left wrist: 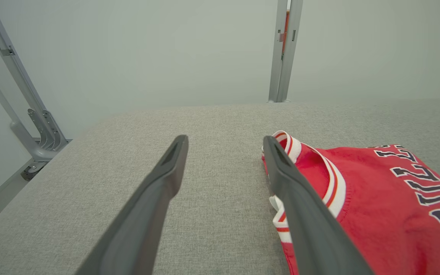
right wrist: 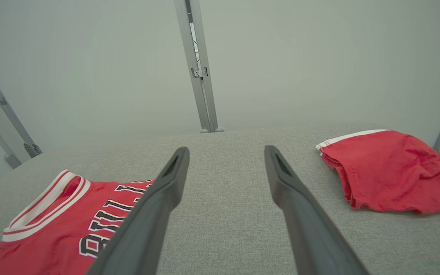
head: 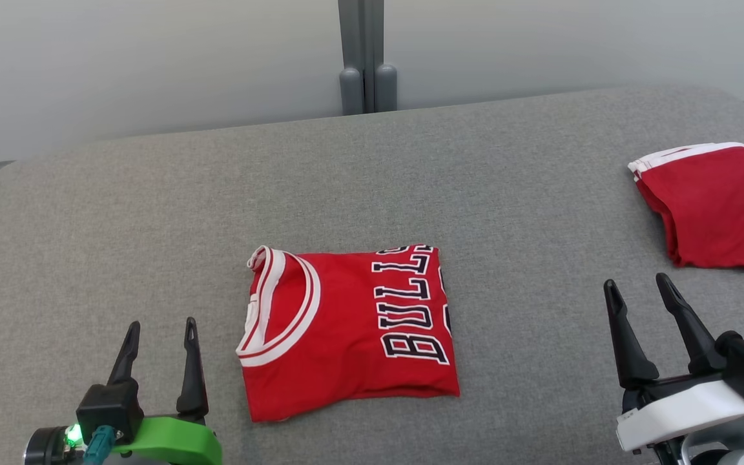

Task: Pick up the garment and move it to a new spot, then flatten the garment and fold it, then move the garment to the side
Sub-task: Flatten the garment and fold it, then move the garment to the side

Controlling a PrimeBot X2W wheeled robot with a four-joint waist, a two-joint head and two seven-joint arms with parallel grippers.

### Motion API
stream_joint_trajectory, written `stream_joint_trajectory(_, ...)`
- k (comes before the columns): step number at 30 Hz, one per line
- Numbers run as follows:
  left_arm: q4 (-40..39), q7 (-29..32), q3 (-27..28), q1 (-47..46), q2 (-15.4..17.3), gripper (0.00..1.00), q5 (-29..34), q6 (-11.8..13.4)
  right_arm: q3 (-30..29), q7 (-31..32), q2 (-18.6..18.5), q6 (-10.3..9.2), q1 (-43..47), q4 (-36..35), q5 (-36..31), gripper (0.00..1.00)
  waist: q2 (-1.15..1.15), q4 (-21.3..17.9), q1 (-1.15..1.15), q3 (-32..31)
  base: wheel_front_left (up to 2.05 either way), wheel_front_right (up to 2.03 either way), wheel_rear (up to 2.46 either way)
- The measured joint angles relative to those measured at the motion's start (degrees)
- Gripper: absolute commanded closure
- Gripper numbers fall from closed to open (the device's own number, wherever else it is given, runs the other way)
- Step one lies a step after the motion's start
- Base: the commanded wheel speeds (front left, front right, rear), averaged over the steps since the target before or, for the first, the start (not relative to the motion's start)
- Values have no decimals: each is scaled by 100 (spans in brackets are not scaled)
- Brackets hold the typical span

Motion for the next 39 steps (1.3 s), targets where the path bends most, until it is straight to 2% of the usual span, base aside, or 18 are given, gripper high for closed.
stream_joint_trajectory(14, -41, -21, -12, -3, 19, 0, -38, 45, -51, 44, -13, 0, 15, -2, -8, 0, 0, 10, 0, 19, 0, 0, 0)
stream_joint_trajectory(19, -125, -53, -16, -242, 13, 0, 54, 45, 31, 87, -132, 0, -101, 143, 25, 0, 0, 103, 0, 203, 0, 0, 0)
stream_joint_trajectory(26, -274, -108, -20, -703, -174, 0, 266, 60, 701, 73, -324, 0, -718, 859, 287, 0, 0, 332, 0, 690, 0, 0, 0)
stream_joint_trajectory(34, -369, -127, 52, -1023, -483, 0, 457, -23, 1625, 162, -201, 0, -1466, 2125, 628, 0, 0, 722, 0, 1227, 0, 0, 0)
stream_joint_trajectory(39, -388, -129, 145, -1115, -633, 0, 632, -122, 1893, 265, -136, 0, -1890, 2791, 802, 0, 0, 954, 0, 1463, 0, 0, 0)
